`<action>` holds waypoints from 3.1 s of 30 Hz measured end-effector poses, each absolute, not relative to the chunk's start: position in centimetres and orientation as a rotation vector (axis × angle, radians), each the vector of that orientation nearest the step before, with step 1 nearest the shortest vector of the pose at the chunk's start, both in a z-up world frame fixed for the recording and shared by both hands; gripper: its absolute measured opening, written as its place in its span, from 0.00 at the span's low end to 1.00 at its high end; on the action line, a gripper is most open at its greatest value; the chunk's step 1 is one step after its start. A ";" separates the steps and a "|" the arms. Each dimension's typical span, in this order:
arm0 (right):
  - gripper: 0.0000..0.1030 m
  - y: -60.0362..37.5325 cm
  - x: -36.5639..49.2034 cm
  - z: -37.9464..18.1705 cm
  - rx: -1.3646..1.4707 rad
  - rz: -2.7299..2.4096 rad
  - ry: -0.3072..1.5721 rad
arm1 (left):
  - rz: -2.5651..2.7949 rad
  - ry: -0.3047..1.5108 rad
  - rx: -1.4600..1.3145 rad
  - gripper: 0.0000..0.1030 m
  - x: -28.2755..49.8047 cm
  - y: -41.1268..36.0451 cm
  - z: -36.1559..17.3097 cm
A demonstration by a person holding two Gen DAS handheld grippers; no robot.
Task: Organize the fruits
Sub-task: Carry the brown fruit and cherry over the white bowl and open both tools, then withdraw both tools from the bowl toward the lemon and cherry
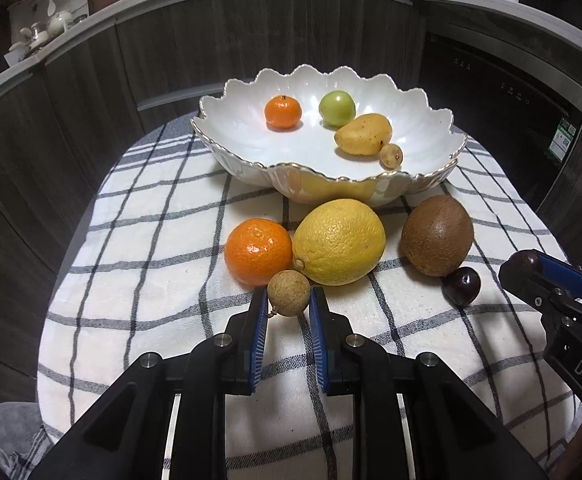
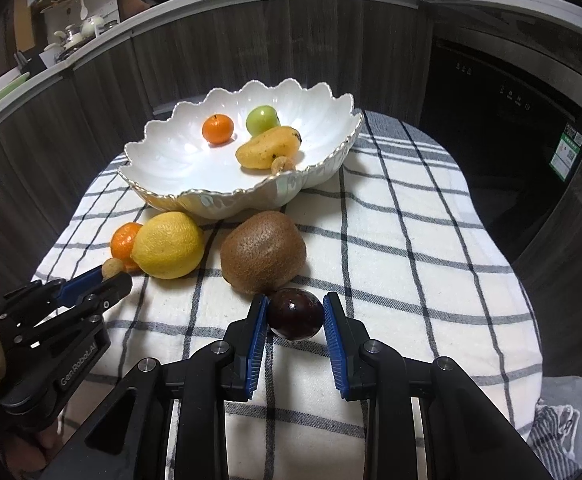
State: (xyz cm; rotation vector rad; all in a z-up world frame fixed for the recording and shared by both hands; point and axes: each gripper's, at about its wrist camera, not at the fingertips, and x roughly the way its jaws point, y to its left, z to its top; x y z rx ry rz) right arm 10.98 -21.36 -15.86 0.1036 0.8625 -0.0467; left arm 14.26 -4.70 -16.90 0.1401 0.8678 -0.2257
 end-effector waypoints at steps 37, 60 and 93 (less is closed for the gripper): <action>0.29 -22.2 19.6 -9.2 0.097 0.027 0.792 | -0.229 0.750 0.078 0.21 24.3 -5.9 -8.9; 0.79 -20.2 24.9 -11.5 0.064 0.003 0.854 | -0.186 0.828 0.038 0.54 28.4 -4.0 -11.7; 0.79 -23.3 16.8 -6.2 0.088 -0.136 0.785 | -0.199 0.717 0.093 0.82 18.3 -4.5 -5.6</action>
